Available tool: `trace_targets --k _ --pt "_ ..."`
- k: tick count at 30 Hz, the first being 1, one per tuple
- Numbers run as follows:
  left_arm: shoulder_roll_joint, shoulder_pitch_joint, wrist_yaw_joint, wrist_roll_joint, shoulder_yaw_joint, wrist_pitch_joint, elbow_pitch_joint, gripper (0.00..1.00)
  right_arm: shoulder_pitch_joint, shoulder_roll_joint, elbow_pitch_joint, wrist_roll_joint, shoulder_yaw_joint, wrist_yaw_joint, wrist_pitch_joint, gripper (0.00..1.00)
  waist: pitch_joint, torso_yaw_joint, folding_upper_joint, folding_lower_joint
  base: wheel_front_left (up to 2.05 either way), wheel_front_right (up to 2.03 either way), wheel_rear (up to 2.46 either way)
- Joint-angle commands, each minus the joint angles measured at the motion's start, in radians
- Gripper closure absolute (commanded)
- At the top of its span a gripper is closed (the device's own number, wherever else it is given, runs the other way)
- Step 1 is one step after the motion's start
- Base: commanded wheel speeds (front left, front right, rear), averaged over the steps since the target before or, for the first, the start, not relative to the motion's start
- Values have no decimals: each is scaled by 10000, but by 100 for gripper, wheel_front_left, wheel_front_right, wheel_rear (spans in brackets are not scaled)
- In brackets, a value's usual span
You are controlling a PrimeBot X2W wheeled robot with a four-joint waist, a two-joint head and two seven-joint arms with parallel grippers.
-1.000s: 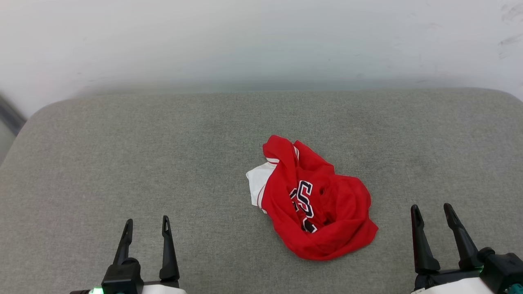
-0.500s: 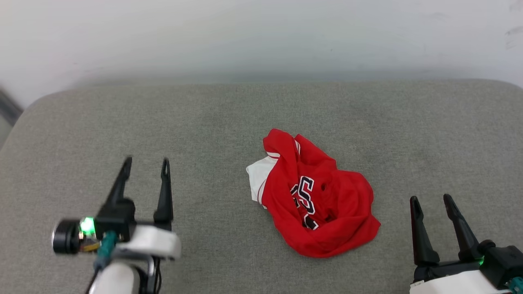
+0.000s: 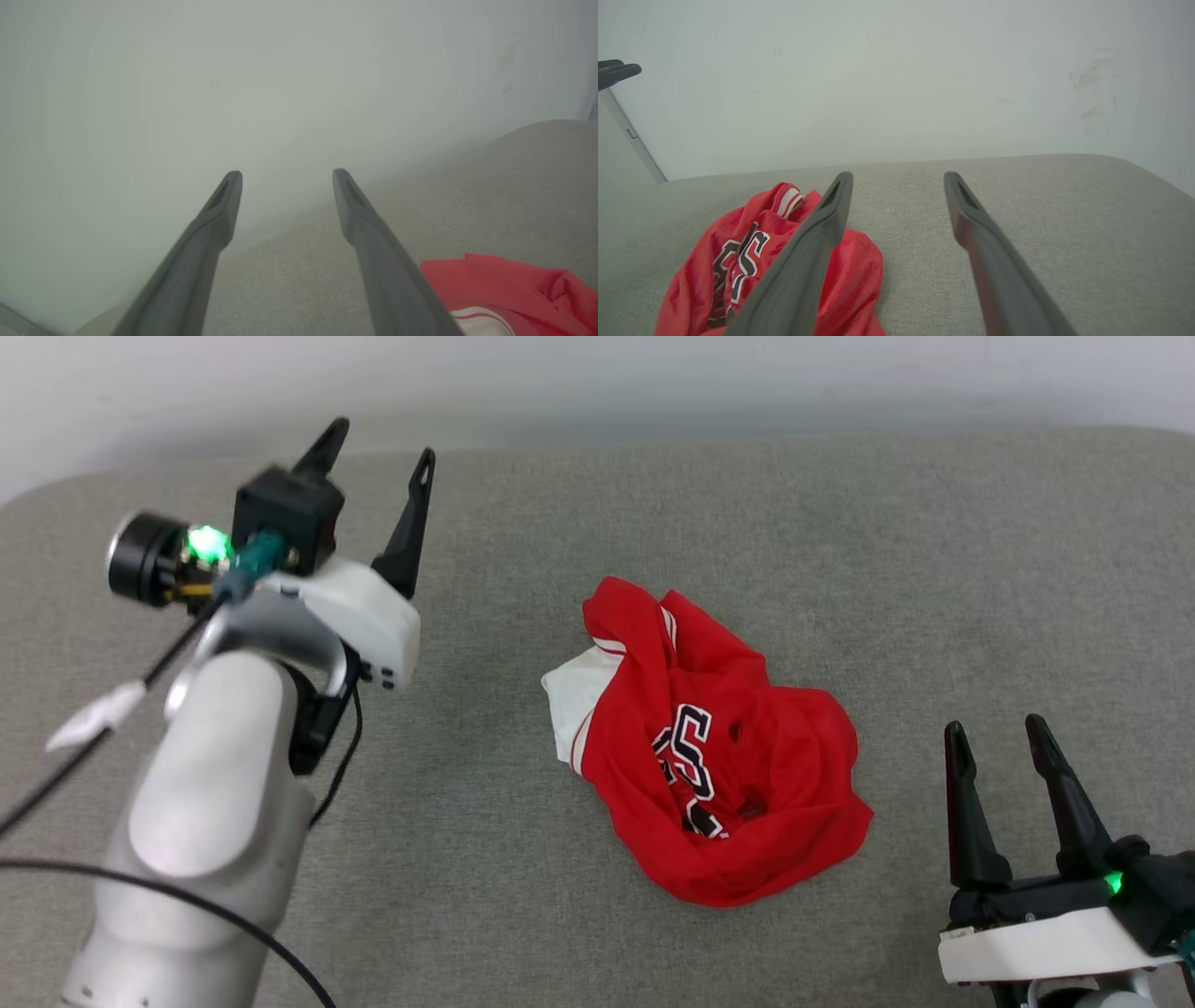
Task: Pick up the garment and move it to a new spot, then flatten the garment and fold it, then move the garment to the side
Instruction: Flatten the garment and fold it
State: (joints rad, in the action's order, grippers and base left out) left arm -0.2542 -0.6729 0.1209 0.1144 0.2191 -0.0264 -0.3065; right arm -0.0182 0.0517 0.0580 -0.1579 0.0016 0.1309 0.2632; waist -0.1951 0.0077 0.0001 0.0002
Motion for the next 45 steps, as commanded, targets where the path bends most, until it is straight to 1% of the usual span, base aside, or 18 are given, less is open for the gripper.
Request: trace_targets --k 1,3,4,9,14,19,24,27,33,36,37,38,39,42,45 --pt "-156 -283 28 114 131 228 -74 0 140 -25 35 -11 12 -3 24 0 -205 -117 -1 -2 0 0 0" --pt "-307 -723 73 659 684 1049 -319 0 233 -25 81 38 1 -3 24 0 -349 -176 -1 -2 0 0 0" --pt "-441 -979 80 1052 1136 1487 -368 0 270 -25 95 41 1 -3 24 0 -415 -204 -1 -2 0 0 0" --pt "-1540 -2084 70 3093 3381 3796 -321 0 485 -25 140 117 22 -3 24 0 -692 -366 -1 -2 0 0 0" --pt "-2334 -3002 73 4775 5057 5460 -73 0 710 -25 162 172 103 -3 24 0 -984 -553 -1 -2 0 0 0" --pt "-2767 -3765 74 6118 6517 6994 23 0 886 -24 231 134 153 -3 24 0 -1344 -728 -1 -2 0 0 0" --pt "-2891 -4404 75 7134 7729 8031 8 0 1096 -24 269 93 204 -3 24 0 -1765 -903 -1 -2 0 0 0" --pt "-2961 -4720 75 7524 8487 8460 -69 0 1220 -24 258 57 227 -3 24 0 -1984 -1019 -1 -2 0 0 0" --pt "-3152 -5013 75 7983 9916 8793 -530 0 1391 -24 245 -21 251 -3 24 0 -2286 -1226 -1 -2 0 0 0" --pt "-3208 -4898 76 8101 10410 8862 -642 0 1426 -24 228 -41 231 -3 24 0 -2340 -1279 -1 -2 0 0 0" --pt "-3220 -4893 76 8150 10485 8811 -642 38 1421 -24 223 -44 219 -3 24 0 -2344 -1281 -1 -2 0 0 0" --pt "-3204 -4907 76 8192 10546 8748 -645 81 1410 -24 218 -39 189 -3 24 0 -2337 -1264 -1 -2 0 0 0" --pt "-3181 -4927 76 8206 10588 8688 -649 100 1401 -24 205 -29 164 -3 24 0 -2318 -1230 -1 -2 0 0 0" --pt "-3195 -5066 76 8115 10625 8454 -603 100 1399 -24 185 18 187 -3 24 0 -2243 -1146 -1 -2 0 0 0" --pt "-3180 -5344 74 8249 10575 7762 -613 100 1332 -24 147 69 167 -3 24 0 -2036 -956 -1 -2 0 0 0"
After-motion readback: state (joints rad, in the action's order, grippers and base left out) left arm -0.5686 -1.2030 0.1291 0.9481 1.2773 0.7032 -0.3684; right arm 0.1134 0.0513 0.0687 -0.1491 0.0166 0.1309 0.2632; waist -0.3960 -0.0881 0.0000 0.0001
